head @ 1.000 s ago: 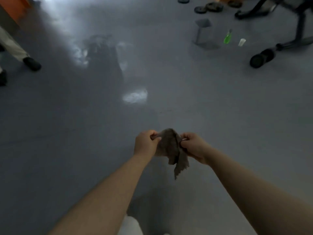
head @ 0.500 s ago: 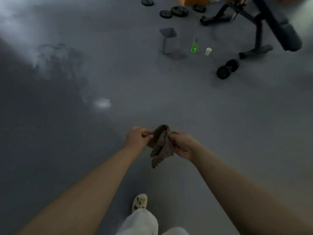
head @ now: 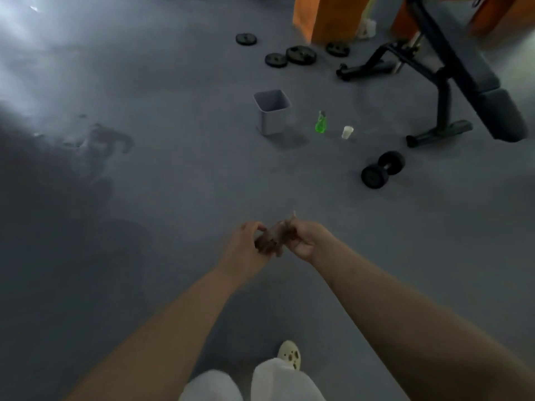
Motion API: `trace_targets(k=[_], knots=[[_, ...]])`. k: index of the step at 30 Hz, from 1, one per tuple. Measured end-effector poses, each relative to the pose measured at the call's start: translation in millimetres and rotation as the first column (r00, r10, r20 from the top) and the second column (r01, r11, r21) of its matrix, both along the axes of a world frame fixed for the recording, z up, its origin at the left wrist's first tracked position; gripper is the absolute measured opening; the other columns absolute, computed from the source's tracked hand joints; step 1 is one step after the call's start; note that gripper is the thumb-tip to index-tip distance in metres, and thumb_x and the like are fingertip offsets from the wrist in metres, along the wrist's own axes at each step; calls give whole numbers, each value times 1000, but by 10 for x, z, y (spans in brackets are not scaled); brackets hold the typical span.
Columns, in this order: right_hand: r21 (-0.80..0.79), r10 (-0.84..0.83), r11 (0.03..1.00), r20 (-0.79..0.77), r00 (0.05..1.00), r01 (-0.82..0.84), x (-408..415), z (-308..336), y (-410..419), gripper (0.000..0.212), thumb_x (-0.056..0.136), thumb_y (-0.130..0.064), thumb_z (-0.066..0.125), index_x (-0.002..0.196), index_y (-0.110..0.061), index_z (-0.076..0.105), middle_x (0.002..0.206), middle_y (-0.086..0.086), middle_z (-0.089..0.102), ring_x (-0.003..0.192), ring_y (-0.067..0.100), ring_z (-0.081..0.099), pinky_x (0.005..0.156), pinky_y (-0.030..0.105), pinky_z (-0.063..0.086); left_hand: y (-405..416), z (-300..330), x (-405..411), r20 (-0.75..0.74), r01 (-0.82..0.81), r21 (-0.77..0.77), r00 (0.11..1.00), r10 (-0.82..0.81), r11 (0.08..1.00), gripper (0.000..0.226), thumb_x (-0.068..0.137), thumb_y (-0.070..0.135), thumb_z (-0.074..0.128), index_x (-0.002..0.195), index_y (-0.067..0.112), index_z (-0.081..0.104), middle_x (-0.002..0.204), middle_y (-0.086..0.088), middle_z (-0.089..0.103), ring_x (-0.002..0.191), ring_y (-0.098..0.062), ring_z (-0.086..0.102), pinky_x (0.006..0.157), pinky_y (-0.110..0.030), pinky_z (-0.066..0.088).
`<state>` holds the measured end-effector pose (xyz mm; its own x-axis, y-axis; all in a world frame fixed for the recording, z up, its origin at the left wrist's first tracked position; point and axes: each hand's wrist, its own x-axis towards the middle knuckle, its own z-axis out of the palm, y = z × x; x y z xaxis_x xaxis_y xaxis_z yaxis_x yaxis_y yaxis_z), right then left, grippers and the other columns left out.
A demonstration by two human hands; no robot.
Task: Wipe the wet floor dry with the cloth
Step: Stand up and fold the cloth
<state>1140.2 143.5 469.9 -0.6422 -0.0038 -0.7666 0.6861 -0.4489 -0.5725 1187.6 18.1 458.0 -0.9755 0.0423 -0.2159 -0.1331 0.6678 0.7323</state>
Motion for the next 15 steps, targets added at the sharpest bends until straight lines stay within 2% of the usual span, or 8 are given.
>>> trace_targets(k=[2, 5, 6, 8, 9, 11, 15], knots=[[13, 10, 1000, 11, 1000, -10, -448, 84, 227, 24, 99, 5, 34, 83, -7, 48, 69, 10, 45, 59, 16, 44, 36, 18, 46, 215, 74, -431, -28, -19, -8, 999, 19, 1000, 32, 85, 16, 68, 113, 3, 61, 113, -11, 57, 105, -24, 54, 77, -17, 30], [33, 27, 999, 18, 999, -27, -1147, 108, 551, 30, 98, 3, 37, 70, -3, 48, 67, 11, 46, 58, 16, 47, 35, 18, 45, 482, 133, -1137, -74, -17, -8, 997, 16, 1000, 6, 90, 9, 60, 93, 14, 59, 89, 2, 52, 83, -14, 46, 72, -16, 29], [33, 41, 999, 24, 999, -41, -1370, 92, 634, 30, 98, 1, 40, 70, -3, 48, 65, 10, 48, 54, 15, 49, 36, 18, 45, 552, 127, -1370, -77, -21, 8, 997, 21, 1000, 11, 89, 6, 59, 87, 15, 54, 82, 3, 50, 78, -13, 44, 72, -19, 32], [19, 75, 997, 34, 997, -75, -1811, 34, 767, 31, 100, -9, 43, 70, -6, 49, 60, 8, 51, 49, 14, 52, 40, 20, 47, 652, 55, -1864, -94, 18, 40, 995, -15, 999, 15, 86, -1, 60, 78, 8, 52, 74, -10, 53, 71, -17, 45, 68, -28, 35], [7, 100, 995, 33, 994, -100, -2034, 1, 821, 33, 101, -15, 42, 70, -6, 50, 61, 7, 51, 53, 15, 51, 43, 22, 49, 693, 13, -2119, -103, 31, 34, 994, -27, 999, 11, 85, -2, 61, 78, 5, 55, 75, -15, 57, 69, -19, 49, 64, -30, 36], [-5, 141, 990, 46, 989, -141, -2486, -41, 914, 35, 102, -20, 40, 72, -5, 51, 67, 9, 49, 60, 18, 49, 46, 23, 51, 760, -64, -2632, -118, 41, 20, 992, -38, 999, 2, 84, 2, 62, 83, 2, 62, 77, -14, 63, 71, -24, 57, 63, -32, 42], [28, 123, 992, 98, 988, -127, -3428, -58, 1068, 26, 98, -9, 49, 75, 1, 55, 64, 13, 55, 59, 20, 54, 43, 20, 52, 861, -165, -3717, -49, 97, 48, 994, -94, 994, 7, 86, 5, 60, 82, 0, 63, 76, -12, 64, 76, -26, 62, 67, -35, 48]])
